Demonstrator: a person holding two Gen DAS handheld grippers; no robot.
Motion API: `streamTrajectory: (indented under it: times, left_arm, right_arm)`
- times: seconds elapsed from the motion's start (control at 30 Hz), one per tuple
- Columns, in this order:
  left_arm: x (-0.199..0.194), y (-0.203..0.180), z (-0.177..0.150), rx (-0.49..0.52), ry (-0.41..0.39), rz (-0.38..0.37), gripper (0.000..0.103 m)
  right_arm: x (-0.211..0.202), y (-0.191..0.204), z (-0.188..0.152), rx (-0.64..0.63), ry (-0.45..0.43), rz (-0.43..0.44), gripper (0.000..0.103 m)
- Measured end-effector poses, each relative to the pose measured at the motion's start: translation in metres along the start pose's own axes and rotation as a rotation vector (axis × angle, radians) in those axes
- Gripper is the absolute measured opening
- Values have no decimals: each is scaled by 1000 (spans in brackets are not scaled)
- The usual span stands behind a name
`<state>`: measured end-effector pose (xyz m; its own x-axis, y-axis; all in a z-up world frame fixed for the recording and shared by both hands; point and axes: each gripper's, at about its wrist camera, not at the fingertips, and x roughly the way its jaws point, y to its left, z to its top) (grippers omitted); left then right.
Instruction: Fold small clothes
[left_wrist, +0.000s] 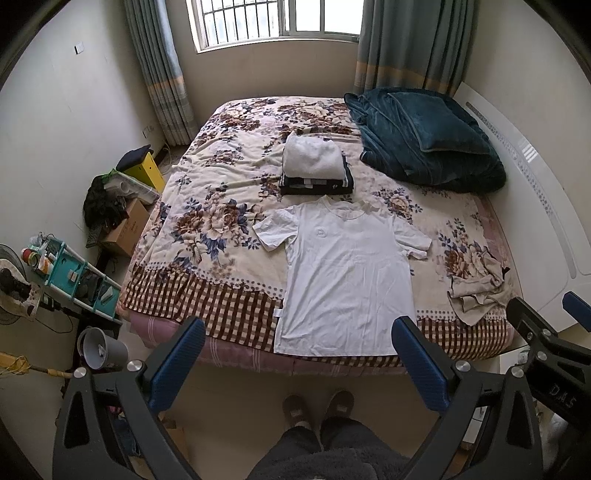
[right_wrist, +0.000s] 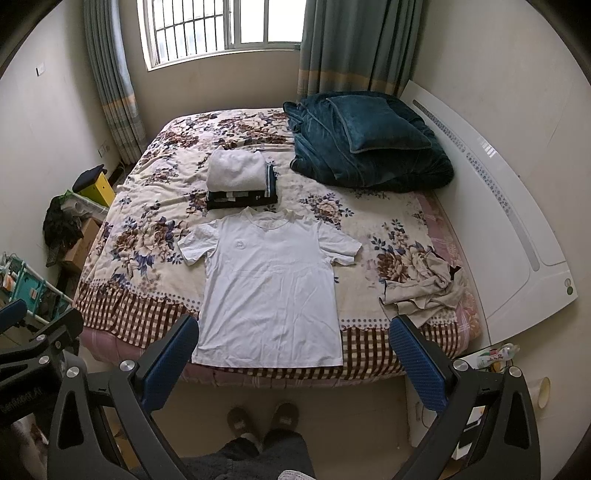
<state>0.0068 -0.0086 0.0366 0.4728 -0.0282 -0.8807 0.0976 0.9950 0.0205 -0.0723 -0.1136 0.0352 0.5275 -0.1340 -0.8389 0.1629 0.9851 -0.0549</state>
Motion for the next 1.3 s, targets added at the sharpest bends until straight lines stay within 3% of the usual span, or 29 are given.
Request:
streamTrajectory:
  times: [0.63, 0.8, 1.0, 1.17, 1.3]
  left_arm:
    - [-3, -1, 6, 1, -6, -2, 103]
    - [9, -4, 32, 7, -43, 16, 103]
    - [84, 4, 68, 3, -86, 42, 103]
    - [147, 2, 95, 21, -124, 59, 103]
    - [212, -10, 116, 0, -73, 75, 103]
  right_arm:
    - [-1, 1, 1, -4, 2, 2, 103]
    - [12, 3, 4, 18, 7, -9, 103]
    - [62, -3, 22, 101, 0, -70, 103]
    - [133, -24, 48, 200, -1, -131, 103]
    - [206, -51, 70, 278, 17, -158, 103]
